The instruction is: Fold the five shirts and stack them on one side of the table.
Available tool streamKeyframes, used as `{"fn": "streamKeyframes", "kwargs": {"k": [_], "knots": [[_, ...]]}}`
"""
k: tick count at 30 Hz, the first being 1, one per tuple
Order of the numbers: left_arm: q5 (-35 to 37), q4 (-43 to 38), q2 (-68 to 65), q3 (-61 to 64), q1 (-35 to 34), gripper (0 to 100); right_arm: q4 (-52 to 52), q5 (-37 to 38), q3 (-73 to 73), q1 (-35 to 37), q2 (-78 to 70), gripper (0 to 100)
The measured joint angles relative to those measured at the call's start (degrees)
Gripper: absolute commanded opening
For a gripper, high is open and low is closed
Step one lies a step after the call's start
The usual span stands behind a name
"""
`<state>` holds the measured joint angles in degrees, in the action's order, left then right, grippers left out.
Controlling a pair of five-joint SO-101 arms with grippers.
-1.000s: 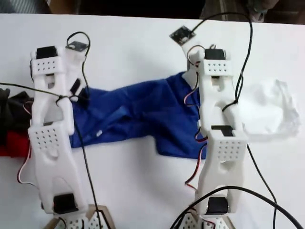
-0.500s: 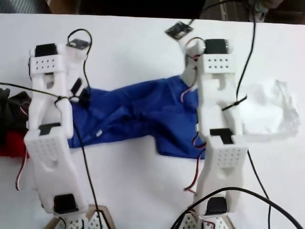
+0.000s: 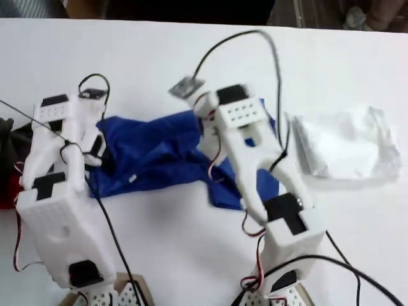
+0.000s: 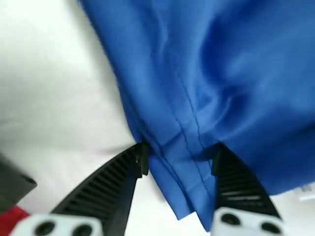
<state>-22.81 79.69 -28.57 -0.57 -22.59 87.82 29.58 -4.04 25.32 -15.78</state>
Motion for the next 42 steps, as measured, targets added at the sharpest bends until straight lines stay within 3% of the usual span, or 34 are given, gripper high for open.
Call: {"fn": "streamKeyframes", "kwargs": {"k": [9,15,18,27,37,42], "knots": [[2.5,-2.2,0.6,1.8,-0.1,23,-10.6,0.0,14.0,1.3,1.8,21.1],[2.5,-2.3,0.7,1.8,-0.1,23,-18.5,0.4,17.1,-4.3,1.8,1.8],[2.5,-2.3,0.7,1.8,-0.1,23,-20.0,2.4,17.4,-7.7,1.8,2.2],[2.5,-2.3,0.7,1.8,-0.1,23,-14.9,6.8,17.8,-11.1,2.9,2.1],[2.5,-2.3,0.7,1.8,-0.1,23,-4.7,6.9,19.0,-11.1,18.9,2.1],[2.5,-2.3,0.7,1.8,-0.1,23,-4.4,7.1,25.8,-11.1,21.7,2.1]]}}
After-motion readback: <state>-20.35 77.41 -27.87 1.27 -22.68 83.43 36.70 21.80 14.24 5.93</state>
